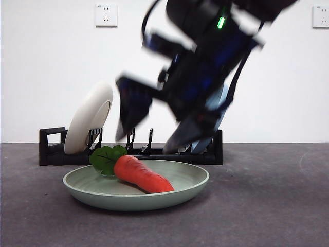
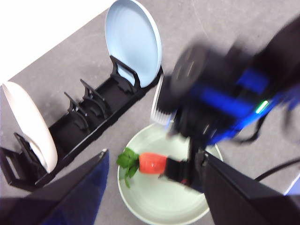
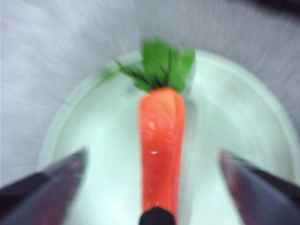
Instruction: Take the green plate from the plate rack,put the plate on the table,take the carrot from the table,put the carrot in the plate
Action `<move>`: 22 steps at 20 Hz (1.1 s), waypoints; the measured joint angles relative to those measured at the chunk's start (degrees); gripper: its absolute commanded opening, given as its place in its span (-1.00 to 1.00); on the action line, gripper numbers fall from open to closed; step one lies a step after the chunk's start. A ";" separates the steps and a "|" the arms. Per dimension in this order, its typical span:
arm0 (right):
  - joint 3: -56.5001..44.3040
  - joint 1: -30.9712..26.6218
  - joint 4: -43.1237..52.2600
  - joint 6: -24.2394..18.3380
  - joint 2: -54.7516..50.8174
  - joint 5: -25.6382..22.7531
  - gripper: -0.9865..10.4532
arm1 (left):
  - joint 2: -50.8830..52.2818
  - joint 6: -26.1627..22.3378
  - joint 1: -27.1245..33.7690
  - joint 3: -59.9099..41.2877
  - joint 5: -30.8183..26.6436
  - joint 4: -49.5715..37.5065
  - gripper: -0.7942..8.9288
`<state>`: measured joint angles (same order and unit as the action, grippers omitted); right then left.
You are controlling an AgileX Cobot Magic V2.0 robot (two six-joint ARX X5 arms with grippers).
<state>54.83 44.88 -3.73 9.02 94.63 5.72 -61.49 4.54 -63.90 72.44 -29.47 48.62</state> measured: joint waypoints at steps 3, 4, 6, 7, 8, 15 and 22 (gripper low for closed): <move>0.00 0.07 -11.04 -0.20 -9.97 0.33 0.16 | 0.00 0.00 0.00 0.00 0.02 1.97 -0.19; 0.00 0.11 -15.52 -0.22 -13.46 1.25 0.16 | 0.00 0.00 0.00 0.00 0.07 2.93 -0.19; 0.00 0.15 -25.22 -0.24 -21.05 4.24 0.15 | 0.00 0.00 0.00 0.00 1.77 5.03 -0.19; 0.00 0.15 -29.24 -0.35 -24.17 5.14 0.15 | 0.00 0.00 0.00 0.00 3.37 5.79 -0.19; 0.00 0.15 -33.97 -0.66 -27.80 6.14 0.09 | 0.00 0.00 0.00 0.00 5.64 6.56 -0.19; 0.00 0.15 -47.78 -1.09 -38.71 6.29 -0.55 | 0.00 0.00 0.00 0.00 15.65 10.75 -0.84; 0.00 0.15 -49.86 -2.25 -42.75 6.27 -0.83 | 0.00 0.02 0.00 0.00 17.88 11.74 -0.85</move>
<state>54.83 45.04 -53.58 6.76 51.88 11.99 -61.49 4.56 -63.90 72.44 -11.60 60.36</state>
